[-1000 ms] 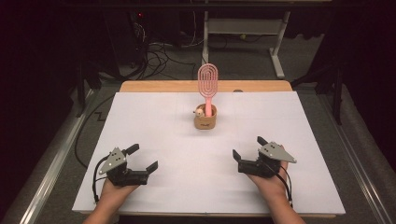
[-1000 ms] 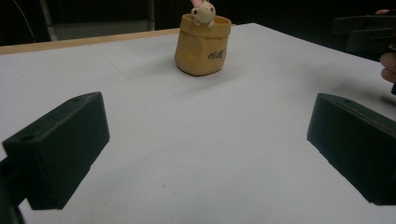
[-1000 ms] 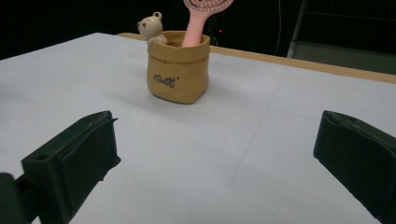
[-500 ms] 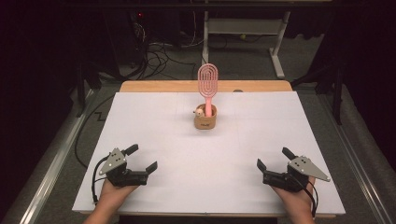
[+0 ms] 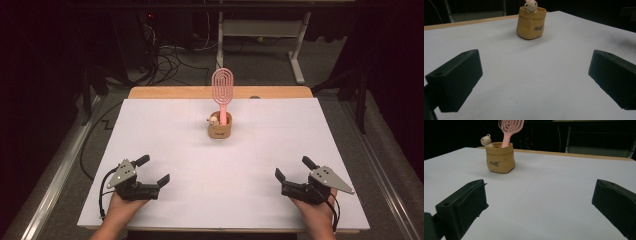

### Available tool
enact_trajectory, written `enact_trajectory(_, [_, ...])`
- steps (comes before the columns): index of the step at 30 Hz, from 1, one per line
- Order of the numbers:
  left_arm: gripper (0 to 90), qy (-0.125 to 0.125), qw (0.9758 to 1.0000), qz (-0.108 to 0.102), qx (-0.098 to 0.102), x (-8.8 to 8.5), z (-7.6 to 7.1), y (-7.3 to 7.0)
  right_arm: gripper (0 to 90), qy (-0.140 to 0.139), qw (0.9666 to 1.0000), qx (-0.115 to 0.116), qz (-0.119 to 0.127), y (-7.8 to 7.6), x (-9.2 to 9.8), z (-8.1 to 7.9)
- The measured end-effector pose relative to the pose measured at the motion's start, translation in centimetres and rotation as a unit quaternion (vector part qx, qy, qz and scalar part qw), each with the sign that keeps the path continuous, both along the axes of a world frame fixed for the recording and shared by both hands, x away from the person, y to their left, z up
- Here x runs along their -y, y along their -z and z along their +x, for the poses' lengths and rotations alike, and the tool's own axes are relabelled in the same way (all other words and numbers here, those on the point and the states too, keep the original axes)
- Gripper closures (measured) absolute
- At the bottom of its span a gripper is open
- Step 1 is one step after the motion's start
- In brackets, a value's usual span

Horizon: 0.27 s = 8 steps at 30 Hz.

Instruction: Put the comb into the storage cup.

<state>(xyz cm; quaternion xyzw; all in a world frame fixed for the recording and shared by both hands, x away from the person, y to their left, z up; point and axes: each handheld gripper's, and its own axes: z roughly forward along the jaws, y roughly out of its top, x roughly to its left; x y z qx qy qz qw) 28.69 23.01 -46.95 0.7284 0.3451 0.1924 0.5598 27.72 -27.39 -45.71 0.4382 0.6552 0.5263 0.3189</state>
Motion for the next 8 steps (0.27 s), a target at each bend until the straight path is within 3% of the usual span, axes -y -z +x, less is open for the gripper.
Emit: enact_trajectory(8, [0.0, 0.0, 1.0, 0.0, 0.003, -0.04, 0.02, -0.06, 0.2, -0.005, 0.9999, 0.005, -0.009, -0.06, -0.02, -0.12])
